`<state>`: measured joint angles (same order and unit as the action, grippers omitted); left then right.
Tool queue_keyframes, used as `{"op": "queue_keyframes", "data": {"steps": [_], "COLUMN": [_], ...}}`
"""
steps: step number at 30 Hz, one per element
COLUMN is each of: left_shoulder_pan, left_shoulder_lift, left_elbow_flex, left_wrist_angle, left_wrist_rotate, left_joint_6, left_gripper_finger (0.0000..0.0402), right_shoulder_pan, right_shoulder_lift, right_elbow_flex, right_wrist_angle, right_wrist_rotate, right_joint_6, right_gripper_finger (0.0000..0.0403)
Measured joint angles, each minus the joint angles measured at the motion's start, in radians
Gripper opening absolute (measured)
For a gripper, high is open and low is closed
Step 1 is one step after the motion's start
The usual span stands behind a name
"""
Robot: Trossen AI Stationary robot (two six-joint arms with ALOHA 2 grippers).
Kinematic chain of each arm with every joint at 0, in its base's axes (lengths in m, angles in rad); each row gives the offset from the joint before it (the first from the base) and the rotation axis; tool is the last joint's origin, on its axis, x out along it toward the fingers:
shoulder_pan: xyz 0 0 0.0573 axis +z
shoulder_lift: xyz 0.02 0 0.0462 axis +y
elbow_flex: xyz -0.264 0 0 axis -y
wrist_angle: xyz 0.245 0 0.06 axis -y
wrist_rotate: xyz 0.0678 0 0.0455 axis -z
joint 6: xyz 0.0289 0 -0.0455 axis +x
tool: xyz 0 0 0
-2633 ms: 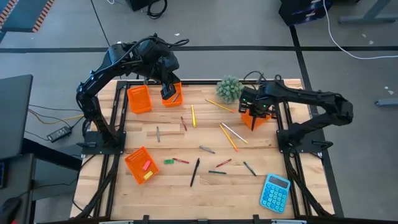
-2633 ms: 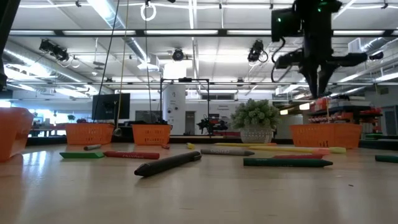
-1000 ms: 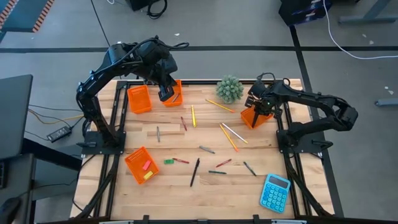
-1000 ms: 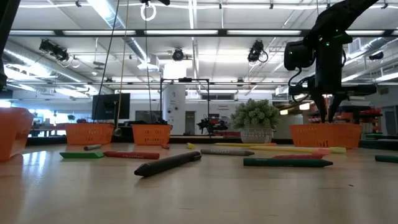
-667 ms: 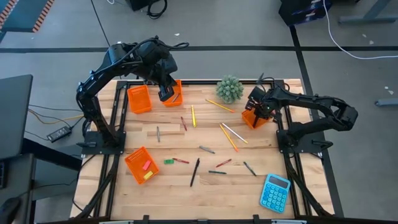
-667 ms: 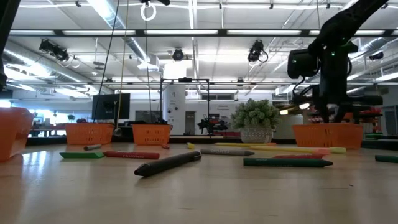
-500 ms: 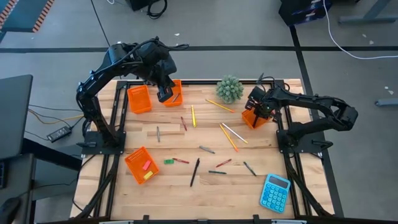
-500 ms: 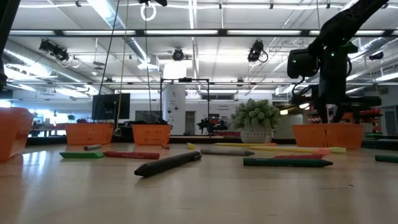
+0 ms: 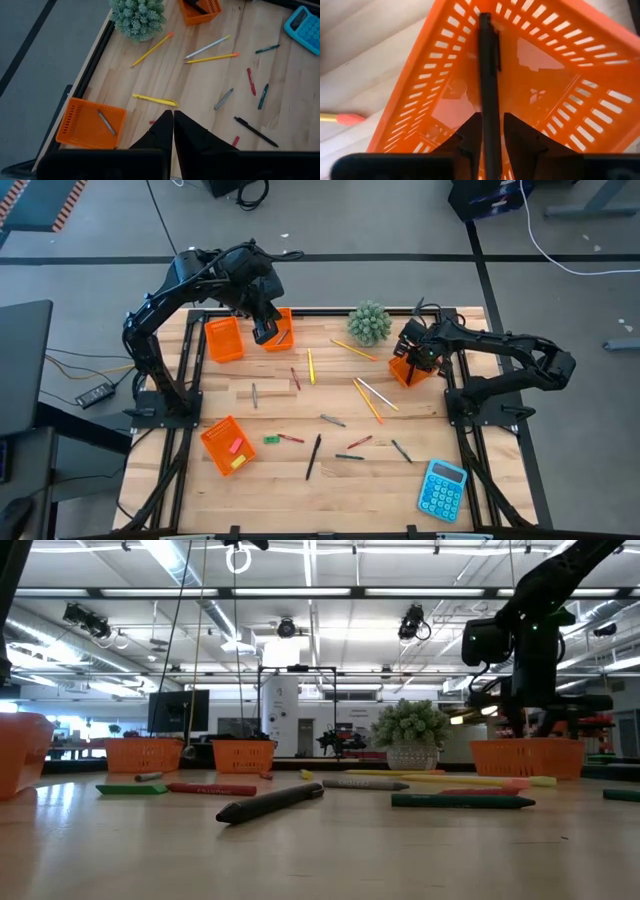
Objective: Sort crayons/erasers/pens/pencils in bins
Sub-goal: Put the top black pen into the right orange bin, then put the top red crayon into the middle orange bin
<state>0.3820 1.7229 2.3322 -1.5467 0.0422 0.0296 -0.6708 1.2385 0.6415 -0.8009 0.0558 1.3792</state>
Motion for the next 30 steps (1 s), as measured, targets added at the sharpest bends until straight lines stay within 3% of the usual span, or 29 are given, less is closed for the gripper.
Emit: {"op": "queue_keyframes", "data": {"steps": [13,20,30], "left_shoulder_pan": [0.003,-0.001,-0.019], "left_shoulder_lift": [0.033,0.087,0.207], "left_elbow_flex": [0.001,0.001,0.001], "left_wrist_angle": [0.001,-0.010,0.065], "left_wrist_rotate": [-0.015,-0.015,-0.029], "left_joint_6": [-0.052,-0.179,-0.337], "left_gripper_finger": [0.0014,0.0069,0.0153], "right_shoulder_pan": [0.132,0.203,0.352], "right_shoulder_lift": [-0.001,-0.001,-0.002], "right_elbow_flex": [0.124,0.273,0.555], "right_wrist_angle": [-0.011,-0.053,-0.315], "right_wrist_rotate": [0.012,0.030,0.058], "right_joint_6": [-0.007,-0.180,-0.450], "right_gripper_finger": [0.0152,0.0161,0.0161]}}
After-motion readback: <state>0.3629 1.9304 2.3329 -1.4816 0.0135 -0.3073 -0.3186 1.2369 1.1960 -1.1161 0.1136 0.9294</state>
